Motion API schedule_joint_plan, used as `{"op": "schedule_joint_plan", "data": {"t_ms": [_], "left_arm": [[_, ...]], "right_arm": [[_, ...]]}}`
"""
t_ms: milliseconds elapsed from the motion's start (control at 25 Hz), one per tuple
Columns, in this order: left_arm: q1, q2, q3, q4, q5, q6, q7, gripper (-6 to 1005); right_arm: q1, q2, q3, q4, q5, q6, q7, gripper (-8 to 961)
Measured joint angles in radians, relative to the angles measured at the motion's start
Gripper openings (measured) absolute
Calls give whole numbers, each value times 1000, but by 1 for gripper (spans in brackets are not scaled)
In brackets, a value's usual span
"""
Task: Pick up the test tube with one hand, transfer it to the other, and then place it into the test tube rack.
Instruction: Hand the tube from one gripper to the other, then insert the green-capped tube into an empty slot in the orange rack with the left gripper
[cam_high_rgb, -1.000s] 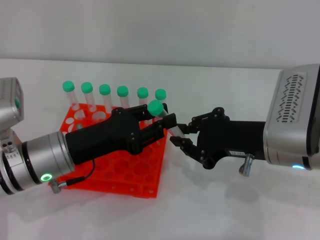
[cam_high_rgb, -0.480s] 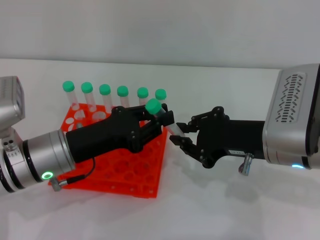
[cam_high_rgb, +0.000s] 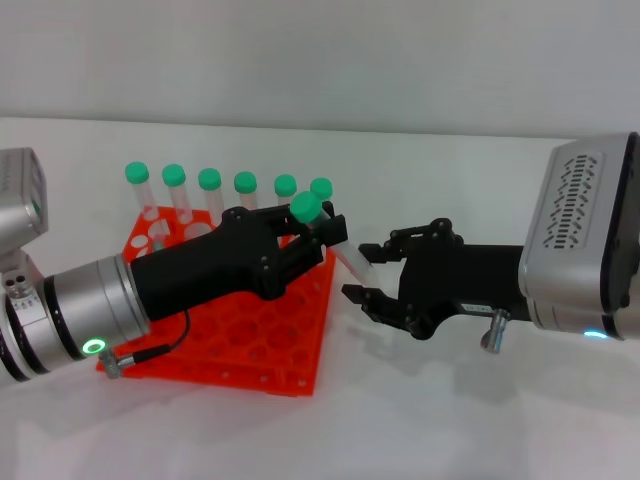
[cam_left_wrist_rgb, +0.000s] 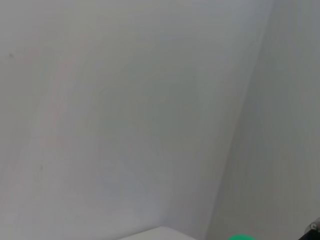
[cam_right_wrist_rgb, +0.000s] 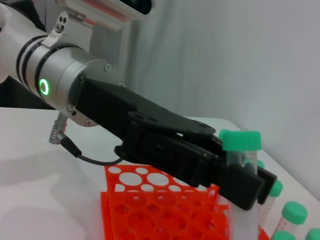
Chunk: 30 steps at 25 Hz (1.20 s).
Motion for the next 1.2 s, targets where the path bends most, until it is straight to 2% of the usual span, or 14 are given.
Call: {"op": "schedule_joint_plan", "data": {"t_ms": [160,400,600,720,840,960,1200], "left_arm": [[-1,0,-3,0,0,-1,-1,207],[-1,8,-4,33,2,-8,-60,208],[37,41,-8,185,70,-6,-241,209],[61,49,-48,323,181,-1,-394,209],[68,43,-117,451,335,-2,-546,209],[67,35,-165,526,445,-9,-639,210],[77,12,-206,642,581,19,-685,210]], "right_arm": [[0,0,7,9,-1,-5,4,433],[-3,0,51,54,-1,-44,4,560],[-9,-2,110,95,-1,-42,4,666],[-15,-3,129,113,-1,-40,4,761],[-19,-3,132,123,-1,-41,1,856],[-19,-3,135,127,-1,-41,0,861],[-19,-3,141,129,-1,-36,1,859]]}}
